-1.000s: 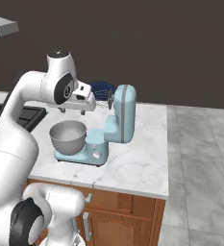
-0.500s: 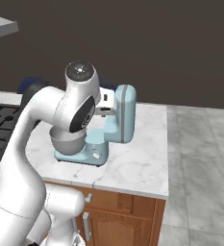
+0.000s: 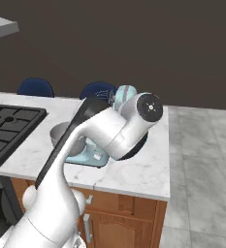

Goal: Close the stand mixer head.

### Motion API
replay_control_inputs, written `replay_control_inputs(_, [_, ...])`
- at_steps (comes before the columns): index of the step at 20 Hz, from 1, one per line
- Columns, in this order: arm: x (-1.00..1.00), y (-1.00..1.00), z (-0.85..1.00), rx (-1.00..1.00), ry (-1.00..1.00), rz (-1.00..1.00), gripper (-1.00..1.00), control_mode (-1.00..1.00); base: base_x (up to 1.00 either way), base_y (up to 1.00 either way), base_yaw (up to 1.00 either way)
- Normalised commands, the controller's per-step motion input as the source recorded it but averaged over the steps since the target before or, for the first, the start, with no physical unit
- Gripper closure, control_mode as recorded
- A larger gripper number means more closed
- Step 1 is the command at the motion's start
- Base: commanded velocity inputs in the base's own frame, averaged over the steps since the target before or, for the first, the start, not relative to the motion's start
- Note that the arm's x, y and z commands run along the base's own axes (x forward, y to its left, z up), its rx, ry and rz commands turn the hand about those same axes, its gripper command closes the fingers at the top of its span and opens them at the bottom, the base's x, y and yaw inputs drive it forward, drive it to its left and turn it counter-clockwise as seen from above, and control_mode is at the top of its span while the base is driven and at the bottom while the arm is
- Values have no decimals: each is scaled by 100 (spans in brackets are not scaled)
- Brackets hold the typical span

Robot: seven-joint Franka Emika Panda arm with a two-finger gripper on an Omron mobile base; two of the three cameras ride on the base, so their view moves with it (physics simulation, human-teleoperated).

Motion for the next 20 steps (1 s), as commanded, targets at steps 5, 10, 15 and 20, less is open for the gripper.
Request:
replay_control_inputs(5, [16, -46, 6, 0, -11, 31, -100, -100, 0, 0, 0])
replay_control_inputs(10, [43, -12, 0, 0, -15, 26, -100, -100, 0, 0, 0])
replay_control_inputs(15, [79, 14, -12, 0, -4, 19, -100, -100, 0, 0, 0])
replay_control_inputs(20, [73, 58, -15, 0, 0, 26, -100, -100, 0, 0, 0])
